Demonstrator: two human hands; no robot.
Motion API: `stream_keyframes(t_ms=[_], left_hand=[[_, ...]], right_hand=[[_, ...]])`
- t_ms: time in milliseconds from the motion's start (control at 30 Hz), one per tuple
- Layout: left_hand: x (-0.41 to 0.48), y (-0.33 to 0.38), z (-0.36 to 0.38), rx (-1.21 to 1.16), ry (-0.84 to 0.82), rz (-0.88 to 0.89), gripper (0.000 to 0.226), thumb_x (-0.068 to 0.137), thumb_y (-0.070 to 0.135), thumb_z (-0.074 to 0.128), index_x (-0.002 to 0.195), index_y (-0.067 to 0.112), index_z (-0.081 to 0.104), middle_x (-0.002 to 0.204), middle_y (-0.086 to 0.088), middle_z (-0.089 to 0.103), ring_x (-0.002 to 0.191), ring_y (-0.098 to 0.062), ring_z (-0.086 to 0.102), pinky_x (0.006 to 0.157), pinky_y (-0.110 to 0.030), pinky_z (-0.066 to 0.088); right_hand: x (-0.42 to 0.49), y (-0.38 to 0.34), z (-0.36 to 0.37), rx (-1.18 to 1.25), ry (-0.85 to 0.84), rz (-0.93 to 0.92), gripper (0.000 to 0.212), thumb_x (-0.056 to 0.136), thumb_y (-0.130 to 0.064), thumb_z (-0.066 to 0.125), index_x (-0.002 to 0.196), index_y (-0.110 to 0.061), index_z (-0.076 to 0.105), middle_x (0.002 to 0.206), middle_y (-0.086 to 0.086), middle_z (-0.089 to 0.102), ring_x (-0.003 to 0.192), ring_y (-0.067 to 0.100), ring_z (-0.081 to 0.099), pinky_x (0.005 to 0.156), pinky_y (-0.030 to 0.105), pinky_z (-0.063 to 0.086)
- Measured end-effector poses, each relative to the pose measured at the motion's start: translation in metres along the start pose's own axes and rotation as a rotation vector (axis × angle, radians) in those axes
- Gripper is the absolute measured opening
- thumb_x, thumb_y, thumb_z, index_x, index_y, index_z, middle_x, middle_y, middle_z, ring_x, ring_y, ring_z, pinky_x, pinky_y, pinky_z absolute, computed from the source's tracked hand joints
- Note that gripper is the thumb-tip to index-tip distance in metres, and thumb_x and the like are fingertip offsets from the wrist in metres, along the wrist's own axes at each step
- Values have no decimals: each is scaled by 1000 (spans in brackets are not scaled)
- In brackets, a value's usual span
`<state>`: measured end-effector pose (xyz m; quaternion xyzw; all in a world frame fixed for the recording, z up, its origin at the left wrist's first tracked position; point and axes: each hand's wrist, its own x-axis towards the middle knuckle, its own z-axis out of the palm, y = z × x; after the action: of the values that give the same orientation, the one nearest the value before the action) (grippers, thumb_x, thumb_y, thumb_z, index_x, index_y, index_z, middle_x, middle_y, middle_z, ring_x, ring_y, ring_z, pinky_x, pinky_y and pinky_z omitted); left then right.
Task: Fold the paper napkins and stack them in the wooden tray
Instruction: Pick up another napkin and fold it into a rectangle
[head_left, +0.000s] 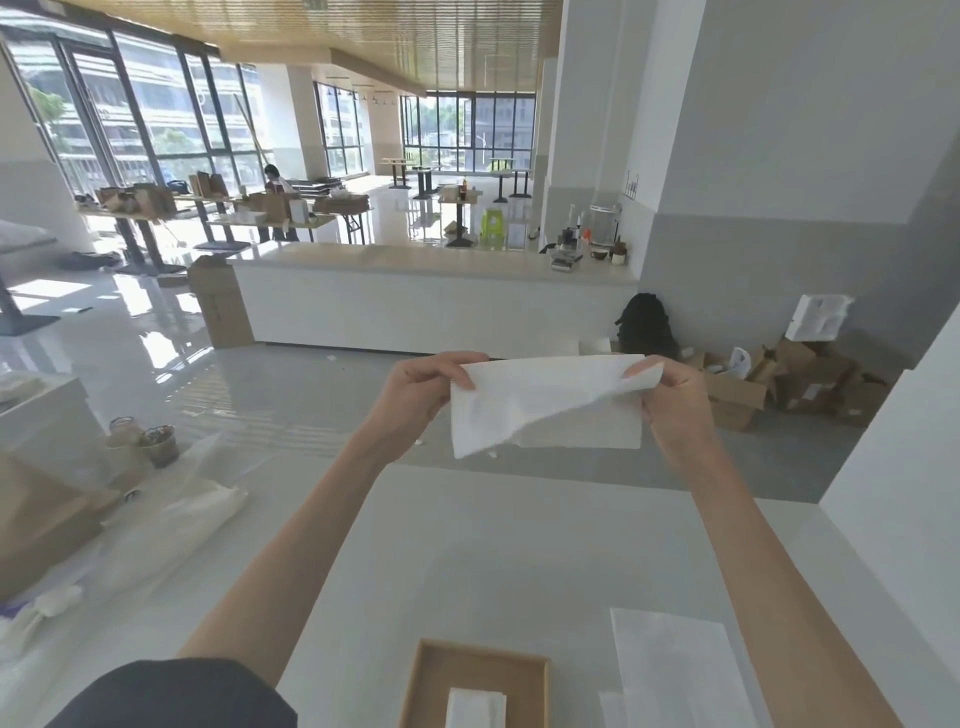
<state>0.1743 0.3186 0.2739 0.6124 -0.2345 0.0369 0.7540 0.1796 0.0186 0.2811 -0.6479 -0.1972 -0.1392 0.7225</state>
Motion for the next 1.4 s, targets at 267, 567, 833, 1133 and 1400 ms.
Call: stream_keyframes(t_ms=[267,567,833,1133,1400], left_hand=[[0,0,-1,-84,80,7,22,95,-1,58,91,14,75,114,-14,71,100,-24,68,81,-26,53],[3,1,-3,-94,193,9,18,98,-4,58,102,10,69,90,-5,74,83,-19,70,76,-25,56],[-4,-7,-3,-40,340,-140,16,97,-7,56,98,5,67,83,-7,71,71,-17,68,71,-26,57],[-33,-36,32,400,202,-119,53,97,48,58,143,25,50,140,13,58,133,-4,51,112,-32,41],[-14,-10,56,158,-10,-104,17,96,28,69,107,17,75,101,0,79,93,-15,74,78,-25,57]], right_hand=[[0,5,-5,26,14,69,61,90,17,49,61,-28,77,75,-12,75,71,9,70,62,24,52],[-1,1,-10,-25,-35,93,44,96,4,53,83,-27,81,94,-4,76,87,16,69,71,26,52],[-3,-1,4,6,-108,246,41,103,-34,47,101,-10,79,108,16,73,98,31,64,85,38,50],[28,-55,59,-743,-578,76,45,94,-16,68,128,-45,62,131,-15,63,123,9,58,104,28,43],[64,-105,89,-1066,-845,96,57,93,-21,70,140,-47,50,140,-8,58,128,4,49,110,34,39]])
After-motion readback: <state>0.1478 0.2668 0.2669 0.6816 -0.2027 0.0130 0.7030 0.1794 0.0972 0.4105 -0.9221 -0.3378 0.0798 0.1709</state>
